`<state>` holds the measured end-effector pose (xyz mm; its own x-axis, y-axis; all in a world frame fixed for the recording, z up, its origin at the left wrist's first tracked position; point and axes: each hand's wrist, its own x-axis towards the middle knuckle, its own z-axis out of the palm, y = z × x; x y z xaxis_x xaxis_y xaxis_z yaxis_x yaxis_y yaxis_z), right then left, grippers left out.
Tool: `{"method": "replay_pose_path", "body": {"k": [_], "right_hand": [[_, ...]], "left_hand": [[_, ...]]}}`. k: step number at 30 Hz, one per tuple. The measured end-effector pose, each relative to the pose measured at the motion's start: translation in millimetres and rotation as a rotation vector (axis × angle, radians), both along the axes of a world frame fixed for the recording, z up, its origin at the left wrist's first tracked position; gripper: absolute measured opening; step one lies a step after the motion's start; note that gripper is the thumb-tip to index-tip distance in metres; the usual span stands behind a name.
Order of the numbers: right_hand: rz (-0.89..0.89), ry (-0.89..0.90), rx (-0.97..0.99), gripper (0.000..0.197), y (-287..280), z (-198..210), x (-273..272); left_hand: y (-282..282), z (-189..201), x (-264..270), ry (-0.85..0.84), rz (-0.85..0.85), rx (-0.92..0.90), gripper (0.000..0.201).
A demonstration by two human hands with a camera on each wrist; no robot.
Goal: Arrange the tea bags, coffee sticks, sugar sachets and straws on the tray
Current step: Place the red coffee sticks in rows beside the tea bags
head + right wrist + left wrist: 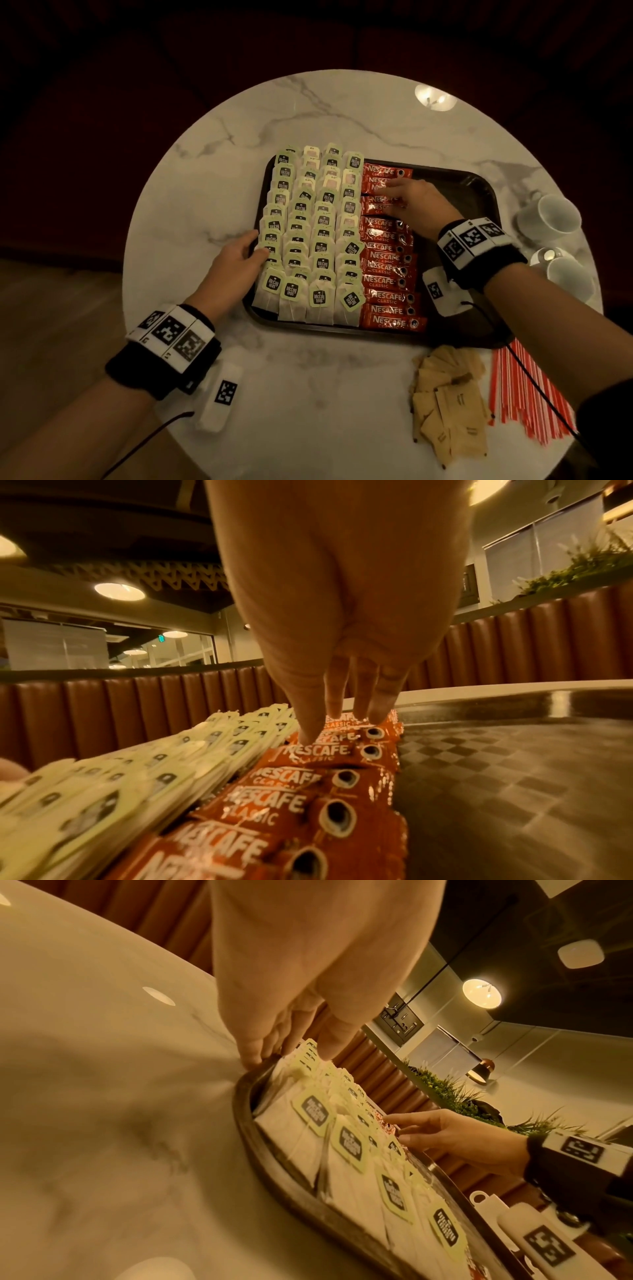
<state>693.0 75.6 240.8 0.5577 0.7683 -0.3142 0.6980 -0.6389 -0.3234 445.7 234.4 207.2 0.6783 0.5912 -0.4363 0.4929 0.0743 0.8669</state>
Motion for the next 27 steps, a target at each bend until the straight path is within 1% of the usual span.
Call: {"method": "replay_pose_path", "body": {"k": [3, 6, 11, 17, 22, 27], "right_hand": [[0.031, 0.059, 0.011, 0.033, -8, -3, -5], [0.038, 0.102, -0.009, 0.033, -13, -9, -10], [0.002, 0.097, 0.003, 0.037, -13, -16, -11], [-0.034, 0.103, 0.058, 0.035, -12, -23, -6], [0.004, 0.084, 0.129, 0.027, -21, -19, -11], [0.072, 0.159, 0.057, 0.026, -35, -18, -17]], "left_hand": [[0, -2, -1, 0.001, -0.019, 0.004, 0.036], [0, -3, -1, 0.003, -0.017, 0.007, 0.035], [-1, -3, 0, 0.004, -0.011, 0.006, 0.036], [-1, -3, -2, 0.007, -0.035, 0.013, 0.036], [-1, -4, -2, 0.005, -0.018, 0.009, 0.032], [-2, -5, -2, -0.003, -0.021, 0.009, 0.036]]}}
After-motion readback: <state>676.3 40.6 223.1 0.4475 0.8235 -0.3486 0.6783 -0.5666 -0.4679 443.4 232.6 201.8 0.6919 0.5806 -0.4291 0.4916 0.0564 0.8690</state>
